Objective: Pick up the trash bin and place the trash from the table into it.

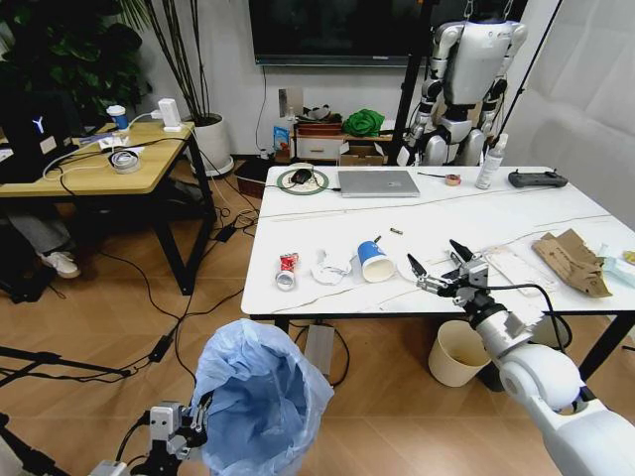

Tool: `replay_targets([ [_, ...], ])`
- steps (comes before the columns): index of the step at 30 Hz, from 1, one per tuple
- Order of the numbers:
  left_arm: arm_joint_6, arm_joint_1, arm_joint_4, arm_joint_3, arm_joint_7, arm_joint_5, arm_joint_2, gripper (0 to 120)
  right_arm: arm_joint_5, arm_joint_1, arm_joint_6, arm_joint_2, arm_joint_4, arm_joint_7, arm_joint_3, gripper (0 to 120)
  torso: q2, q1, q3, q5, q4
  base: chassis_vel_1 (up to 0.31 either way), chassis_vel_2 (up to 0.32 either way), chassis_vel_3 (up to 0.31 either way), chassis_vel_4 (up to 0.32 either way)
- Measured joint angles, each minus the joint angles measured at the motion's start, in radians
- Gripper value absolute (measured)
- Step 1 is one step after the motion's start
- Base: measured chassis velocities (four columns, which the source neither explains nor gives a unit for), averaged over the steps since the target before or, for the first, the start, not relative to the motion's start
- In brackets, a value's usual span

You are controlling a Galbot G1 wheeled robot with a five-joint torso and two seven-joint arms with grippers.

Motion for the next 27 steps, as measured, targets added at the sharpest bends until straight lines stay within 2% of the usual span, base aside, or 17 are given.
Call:
replay_targets([
  [5, 0.000, 0.001, -0.005, -0.009, -0.001, -0.003, 0.003, 0, -0.013, 0.092, -0.063, 0.031, -0.055, -0.014, -0.070, 100, 0.000, 0.000, 0.000, -0.0001, 0.0003, 0.000, 0.000, 0.000, 0.000],
  [9, 0.000, 0.001, -0.009, -0.009, -0.002, -0.004, 0.002, 0, -0.013, 0.119, -0.072, 0.045, -0.094, -0.031, -0.106, 100, 0.000, 0.000, 0.000, 0.0001, 0.0003, 0.000, 0.000, 0.000, 0.000],
  [19, 0.000, 0.000, -0.013, -0.006, -0.005, -0.005, -0.006, 0, -0.037, 0.173, -0.063, 0.082, -0.206, -0.117, -0.138, 100, -0.001, 0.000, 0.000, 0.0001, 0.0001, 0.000, 0.000, 0.000, 0.000],
  [27, 0.001, -0.001, -0.017, -0.006, -0.007, -0.005, -0.008, 0, -0.103, 0.218, -0.040, 0.110, -0.298, -0.134, -0.152, 100, -0.001, 0.000, 0.000, 0.0003, 0.0000, 0.000, 0.000, 0.000, 0.000],
])
